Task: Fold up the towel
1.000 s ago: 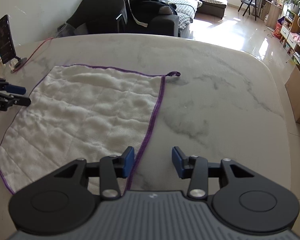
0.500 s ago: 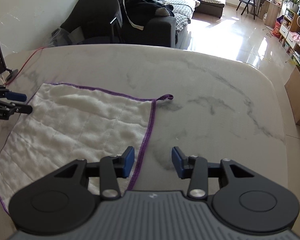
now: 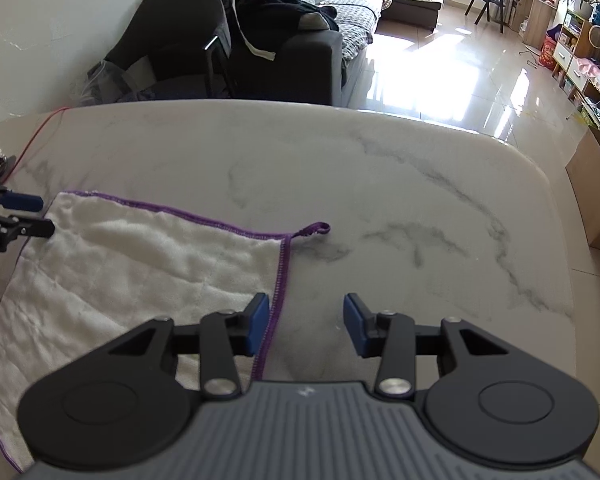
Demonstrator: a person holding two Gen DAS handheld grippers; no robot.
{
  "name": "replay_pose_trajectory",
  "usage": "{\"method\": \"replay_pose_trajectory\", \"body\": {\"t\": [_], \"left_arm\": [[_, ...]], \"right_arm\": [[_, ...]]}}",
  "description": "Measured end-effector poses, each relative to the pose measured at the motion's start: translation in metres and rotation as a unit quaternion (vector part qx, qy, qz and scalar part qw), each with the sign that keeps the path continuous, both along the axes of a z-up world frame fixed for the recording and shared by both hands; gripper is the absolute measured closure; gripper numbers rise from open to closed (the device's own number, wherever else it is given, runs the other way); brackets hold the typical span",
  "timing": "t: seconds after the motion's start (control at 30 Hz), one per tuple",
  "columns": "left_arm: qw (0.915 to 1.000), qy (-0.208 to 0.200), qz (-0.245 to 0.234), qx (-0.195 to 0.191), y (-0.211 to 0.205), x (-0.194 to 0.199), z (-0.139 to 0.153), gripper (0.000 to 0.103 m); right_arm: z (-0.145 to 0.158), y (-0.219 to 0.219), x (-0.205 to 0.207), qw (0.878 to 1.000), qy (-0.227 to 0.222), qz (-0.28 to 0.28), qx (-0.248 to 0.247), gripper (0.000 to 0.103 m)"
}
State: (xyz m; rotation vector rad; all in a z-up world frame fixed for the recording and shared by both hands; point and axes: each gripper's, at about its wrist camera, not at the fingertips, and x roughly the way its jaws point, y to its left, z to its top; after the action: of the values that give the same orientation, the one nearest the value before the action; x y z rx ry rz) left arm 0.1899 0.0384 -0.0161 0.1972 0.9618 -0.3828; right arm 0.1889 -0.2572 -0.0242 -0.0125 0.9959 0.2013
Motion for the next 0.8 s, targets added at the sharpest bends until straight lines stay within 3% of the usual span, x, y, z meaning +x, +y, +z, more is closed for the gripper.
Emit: {"method": "replay_pose_trajectory", "body": {"t": [0.2,0.47,0.8], "left_arm": [[1.0000,0.000,-0.006,0.001,-0.004,0.009,0.000,0.051],[0.9996,-0.005,-0.027,-0.002,-0.007,0.015,-0.001,0.060],[0.9995,-0.009,-0.029,-0.010,0.001,0.018,-0.002,0.069]], "right_arm": [[-0.001,0.000,0.015,1.000,0.000,-0.004,0.010,0.058],[-0.001,0.004,0.027,1.000,0.000,0.001,0.010,0.059],[-0.001,0.007,0.029,1.000,-0.001,0.010,0.005,0.066]]}}
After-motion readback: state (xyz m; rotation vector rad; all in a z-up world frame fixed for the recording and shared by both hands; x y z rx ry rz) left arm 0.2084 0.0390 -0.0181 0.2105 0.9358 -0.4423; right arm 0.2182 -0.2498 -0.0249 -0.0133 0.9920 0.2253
